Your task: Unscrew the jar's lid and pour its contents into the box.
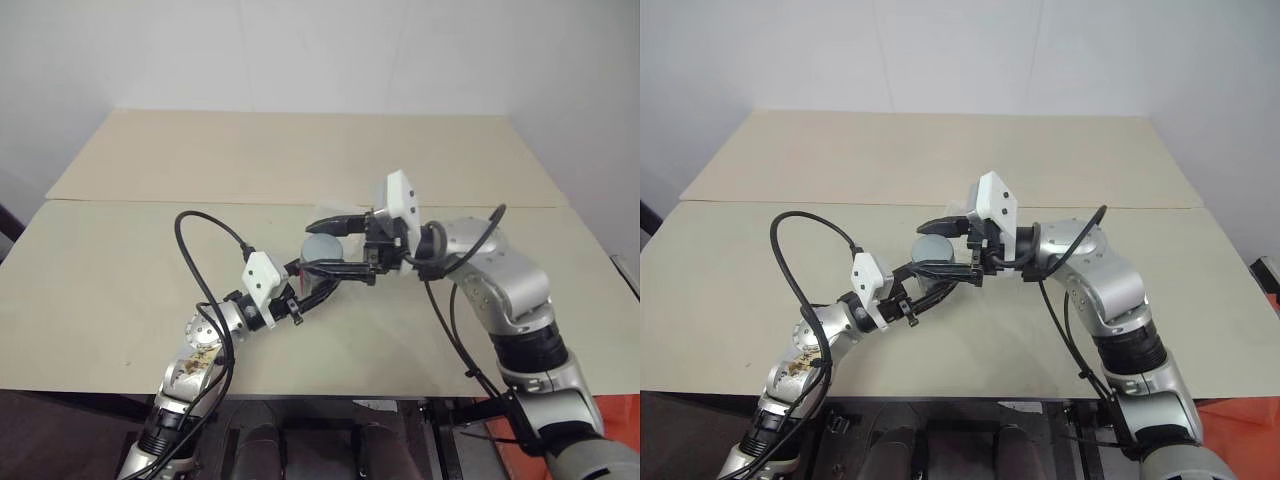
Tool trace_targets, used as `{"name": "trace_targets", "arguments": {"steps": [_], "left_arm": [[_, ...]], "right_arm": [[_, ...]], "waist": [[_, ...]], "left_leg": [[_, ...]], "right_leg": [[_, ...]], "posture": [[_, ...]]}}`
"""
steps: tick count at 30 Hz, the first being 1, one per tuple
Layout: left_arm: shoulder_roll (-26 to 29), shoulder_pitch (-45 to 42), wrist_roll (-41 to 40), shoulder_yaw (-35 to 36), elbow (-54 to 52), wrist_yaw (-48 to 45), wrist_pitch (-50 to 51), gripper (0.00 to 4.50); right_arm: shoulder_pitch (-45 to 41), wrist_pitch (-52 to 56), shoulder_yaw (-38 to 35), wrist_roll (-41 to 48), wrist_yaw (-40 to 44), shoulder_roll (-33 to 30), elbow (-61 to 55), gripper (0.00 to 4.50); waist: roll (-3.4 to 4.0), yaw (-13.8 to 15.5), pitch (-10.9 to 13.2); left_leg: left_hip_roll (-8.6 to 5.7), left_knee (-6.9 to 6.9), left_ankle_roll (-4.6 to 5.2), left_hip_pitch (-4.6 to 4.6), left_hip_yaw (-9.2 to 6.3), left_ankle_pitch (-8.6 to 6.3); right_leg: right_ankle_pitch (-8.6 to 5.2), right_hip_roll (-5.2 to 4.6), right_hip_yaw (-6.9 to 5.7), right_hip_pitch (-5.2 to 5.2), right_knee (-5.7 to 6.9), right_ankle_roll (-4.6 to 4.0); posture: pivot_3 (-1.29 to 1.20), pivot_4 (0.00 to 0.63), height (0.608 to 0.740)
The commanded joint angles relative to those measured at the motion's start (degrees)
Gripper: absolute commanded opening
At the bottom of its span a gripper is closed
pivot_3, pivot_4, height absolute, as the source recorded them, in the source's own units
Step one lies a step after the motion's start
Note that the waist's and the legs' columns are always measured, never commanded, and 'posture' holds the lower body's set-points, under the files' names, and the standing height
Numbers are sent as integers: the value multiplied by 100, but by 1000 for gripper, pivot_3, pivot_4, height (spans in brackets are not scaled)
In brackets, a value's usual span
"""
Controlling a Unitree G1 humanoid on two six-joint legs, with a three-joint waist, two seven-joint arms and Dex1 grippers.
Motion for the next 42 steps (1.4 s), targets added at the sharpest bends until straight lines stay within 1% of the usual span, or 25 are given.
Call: {"name": "trace_targets", "arguments": {"steps": [1,4,6,8,14,17,20,21,22,24,25,27,29,32,34,36,38,40,42], "left_arm": [[20,-89,-120,42,-293,-57,-89,2173],[27,-87,-133,45,-303,-81,-87,2173],[27,-70,-129,32,-340,-79,-81,2173],[23,-55,-132,23,-368,-70,-71,2173],[7,-5,-115,-8,-428,-27,-58,2173],[4,39,-117,6,-465,12,-51,2173],[-42,86,-152,27,-476,85,-55,2173],[-74,102,-175,45,-465,117,-55,2173],[-105,121,-193,60,-459,150,-51,2173],[-142,156,-213,85,-448,191,-38,2173],[-148,183,-197,99,-423,215,-33,2173],[-141,228,-165,111,-386,234,-44,2173],[-162,258,-122,130,-367,313,-62,2173],[-233,181,115,180,-209,607,-131,2173],[-274,114,221,237,-135,814,-89,2173],[-278,64,219,284,-109,890,-42,2173],[-269,28,200,298,-109,900,-44,2173],[-260,-19,268,278,-63,929,-115,2173],[-285,-70,303,258,-14,966,-152,2173]], "right_arm": [[-512,-523,299,154,1389,63,649,2753],[-1087,-899,453,5,2308,197,1591,2753],[-1474,-1300,834,59,2657,130,2146,2753],[-1771,-1605,1279,322,2710,0,2520,2753],[-2348,-2370,2150,792,2710,-194,3369,2753],[-2447,-2561,2218,987,2710,-228,3596,2753],[-2489,-2460,2025,1206,2710,-213,3704,2753],[-2477,-2385,1892,1308,2710,-240,3669,3465],[-2437,-2332,1754,1401,2710,-299,3586,3614],[-2343,-2217,1521,1495,2710,-429,3400,4261],[-2192,-2179,1253,1455,2645,-476,3181,4478],[-1871,-1921,798,1473,2261,-597,2610,4478],[-1427,-1787,434,1295,1668,-747,1833,4478],[-664,-1431,-37,976,523,-977,537,4478],[-149,-1050,-327,883,-494,-929,-400,4478],[245,-743,-514,671,-1694,-582,-1208,4478],[514,-173,-401,280,-2722,-339,-1928,4478],[781,272,-208,-13,-3437,-105,-2544,4478],[889,772,-156,48,-4123,341,-2898,4478]], "waist": [[0,-4,0],[1,-21,1],[3,-17,2],[4,-13,2],[3,4,3],[3,7,3],[3,5,3],[3,4,3],[3,4,3],[3,18,4],[3,24,4],[3,51,3],[3,72,3],[3,94,4],[3,119,3],[3,98,3],[3,60,3],[3,67,3],[3,69,3]], "left_leg": [[1,0,0,0,0,0],[3,-1,0,1,0,0],[6,-1,0,2,0,0],[7,-1,0,1,1,0],[7,-4,0,0,4,0],[8,-3,0,0,4,0],[8,-3,0,0,4,0],[8,-3,0,0,4,0],[9,-3,0,0,4,0],[9,-3,0,-1,4,0],[9,-3,0,-1,3,0],[10,-3,-1,-1,3,0],[9,-3,-1,-2,3,0],[9,-3,-1,-3,4,-1],[9,-2,-1,-3,4,-1],[9,-2,-2,-3,4,0],[12,-2,-2,-3,4,0],[14,-2,-3,-3,3,1],[12,-2,-3,-3,4,1]], "right_leg": [[0,1,0,0,0,0],[0,3,0,-2,3,-1],[1,7,0,-1,4,-1],[1,7,0,-3,5,-1],[1,1,-2,-3,4,-3],[1,1,-3,-3,4,-3],[2,1,-3,-3,5,-4],[2,1,-3,-3,5,-4],[2,1,-3,-4,5,-5],[2,1,-3,-4,5,-5],[2,1,-3,-4,5,-5],[2,0,-6,-2,2,-5],[2,-1,-6,-3,2,-5],[2,-2,-6,-5,4,-5],[2,-1,-6,-7,6,-5],[2,-1,-5,-9,9,-5],[2,3,-3,-13,13,-5],[2,5,-5,-12,14,-6],[1,3,-5,-10,12,-6]], "posture": [[0,150,740],[0,150,740],[0,150,740],[0,150,740],[0,150,740],[0,150,740],[0,150,740],[0,150,740],[0,150,740],[0,150,740],[0,150,740],[0,150,740],[0,150,740],[0,150,740],[0,150,740],[0,150,740],[0,150,740],[0,150,740],[0,150,740]]}}
